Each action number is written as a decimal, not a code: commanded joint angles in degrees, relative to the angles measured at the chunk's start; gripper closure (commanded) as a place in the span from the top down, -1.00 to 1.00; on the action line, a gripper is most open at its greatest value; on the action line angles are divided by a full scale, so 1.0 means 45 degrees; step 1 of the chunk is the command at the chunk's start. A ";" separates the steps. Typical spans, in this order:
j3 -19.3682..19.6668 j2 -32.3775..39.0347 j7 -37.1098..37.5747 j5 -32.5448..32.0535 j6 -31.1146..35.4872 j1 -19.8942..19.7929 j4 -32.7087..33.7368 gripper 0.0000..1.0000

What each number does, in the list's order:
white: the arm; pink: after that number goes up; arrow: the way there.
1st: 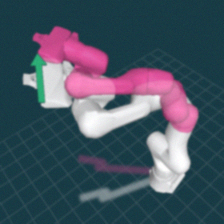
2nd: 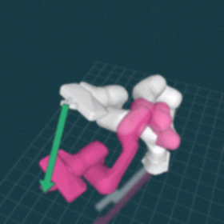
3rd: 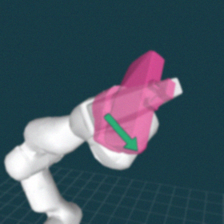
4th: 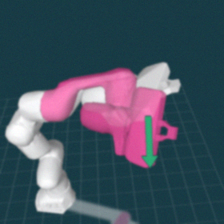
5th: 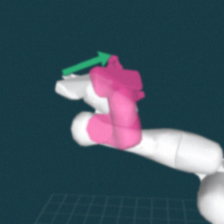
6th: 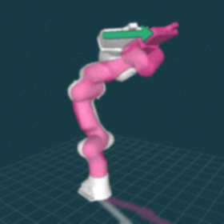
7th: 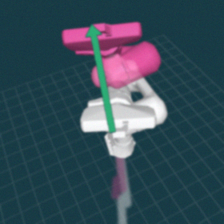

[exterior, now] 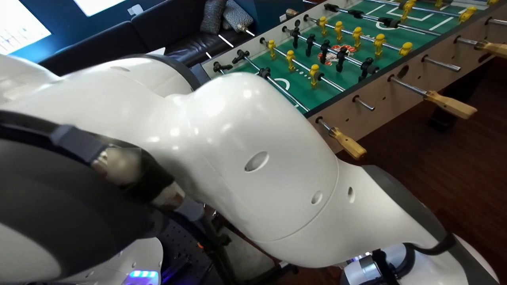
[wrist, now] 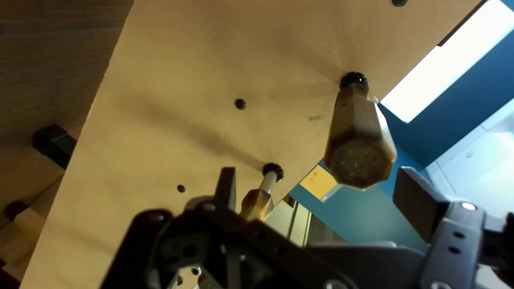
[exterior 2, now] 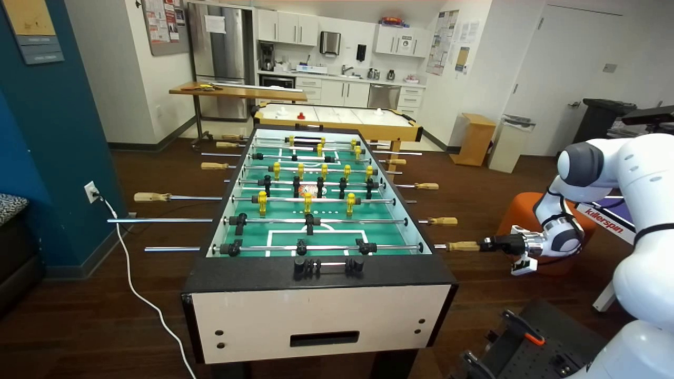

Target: Twist the first rod of the foosball table

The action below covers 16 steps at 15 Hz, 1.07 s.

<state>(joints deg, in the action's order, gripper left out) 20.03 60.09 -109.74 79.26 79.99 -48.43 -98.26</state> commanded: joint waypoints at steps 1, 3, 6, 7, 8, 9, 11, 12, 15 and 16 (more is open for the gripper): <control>0.0345 -0.1751 0.0066 0.0010 0.1003 0.0357 -0.1729 1.00; 0.0515 -0.2731 0.0038 0.0086 0.1378 0.0497 -0.2586 1.00; 0.0766 -0.4011 0.0214 0.0018 0.1831 0.0738 -0.3558 1.00; 0.0814 -0.4353 0.0274 -0.0001 0.2037 0.0836 -0.3786 1.00; 0.0855 -0.4693 0.0306 -0.0025 0.2242 0.0935 -0.4033 1.00; 0.0877 -0.4964 0.0349 -0.0056 0.2438 0.1023 -0.4211 1.00; 0.0906 -0.5461 0.0362 -0.0094 0.2829 0.1213 -0.4588 1.00; 0.0899 -0.5610 0.0379 -0.0108 0.3029 0.1294 -0.4696 1.00; 0.0959 -0.6098 0.0432 -0.0585 0.3692 0.1721 -0.4753 1.00; 0.0977 -0.6280 0.0427 -0.0827 0.4033 0.1925 -0.4737 1.00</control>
<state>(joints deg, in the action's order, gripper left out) 23.45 36.25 -109.07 78.07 93.69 -42.82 -117.30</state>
